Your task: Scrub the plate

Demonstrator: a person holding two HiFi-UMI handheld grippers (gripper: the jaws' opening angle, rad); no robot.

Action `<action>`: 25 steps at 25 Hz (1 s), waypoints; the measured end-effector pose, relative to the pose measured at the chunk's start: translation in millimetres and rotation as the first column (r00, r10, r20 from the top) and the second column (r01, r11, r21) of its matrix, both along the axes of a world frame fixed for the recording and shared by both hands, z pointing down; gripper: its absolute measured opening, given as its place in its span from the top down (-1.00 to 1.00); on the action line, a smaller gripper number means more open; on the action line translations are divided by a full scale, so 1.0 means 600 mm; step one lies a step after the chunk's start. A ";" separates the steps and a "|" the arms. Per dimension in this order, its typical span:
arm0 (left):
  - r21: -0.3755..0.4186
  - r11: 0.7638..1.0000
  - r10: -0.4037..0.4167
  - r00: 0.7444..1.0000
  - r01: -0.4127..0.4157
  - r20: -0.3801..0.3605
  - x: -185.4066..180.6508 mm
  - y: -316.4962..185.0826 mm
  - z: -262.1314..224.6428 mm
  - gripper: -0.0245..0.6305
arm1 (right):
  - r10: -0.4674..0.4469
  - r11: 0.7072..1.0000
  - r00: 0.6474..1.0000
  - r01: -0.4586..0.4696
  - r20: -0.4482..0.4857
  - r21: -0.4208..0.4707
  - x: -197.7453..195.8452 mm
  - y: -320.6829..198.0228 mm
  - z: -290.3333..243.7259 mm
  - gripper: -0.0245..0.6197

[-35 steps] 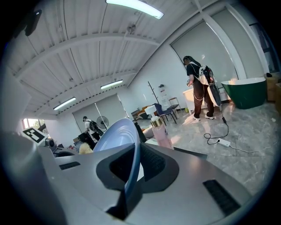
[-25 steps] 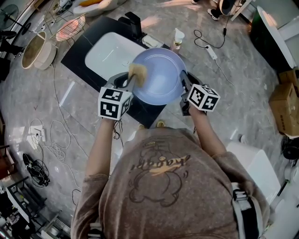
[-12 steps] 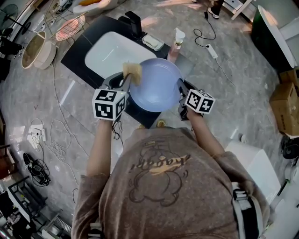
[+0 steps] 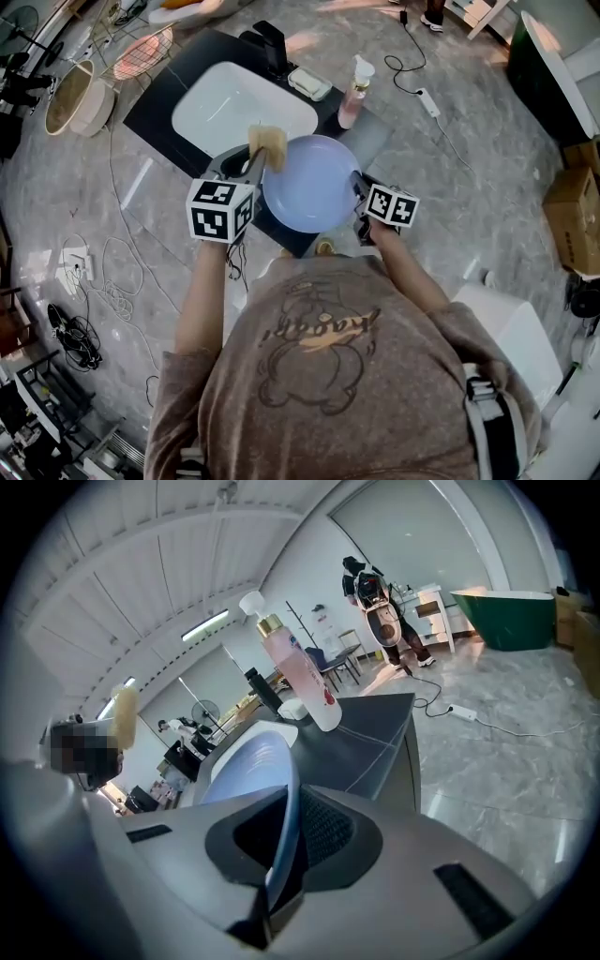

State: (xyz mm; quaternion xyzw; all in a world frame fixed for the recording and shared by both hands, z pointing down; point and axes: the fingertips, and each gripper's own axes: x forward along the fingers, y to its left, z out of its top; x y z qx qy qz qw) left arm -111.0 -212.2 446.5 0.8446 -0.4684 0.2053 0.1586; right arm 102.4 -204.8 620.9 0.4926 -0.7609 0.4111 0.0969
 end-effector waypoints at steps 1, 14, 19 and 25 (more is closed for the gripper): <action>0.000 1.000 -0.001 1.000 0.001 -0.001 -0.001 -0.001 0.000 0.73 | -0.004 1.000 1.000 0.004 0.000 -0.008 -0.002 0.001 0.007 0.86; -0.015 1.000 -0.016 1.000 0.016 -0.004 -0.006 0.009 0.008 0.73 | -0.018 0.996 1.000 0.018 -0.008 -0.083 -0.012 0.012 0.070 0.86; -0.018 1.000 -0.017 1.000 0.017 -0.003 -0.005 0.012 0.010 0.73 | -0.024 0.995 0.999 0.021 -0.022 -0.095 -0.009 0.017 0.084 0.84; -0.027 0.999 -0.023 1.000 0.023 -0.010 -0.010 0.014 0.016 0.73 | -0.041 0.995 0.997 0.035 -0.070 -0.090 -0.011 0.014 0.081 0.81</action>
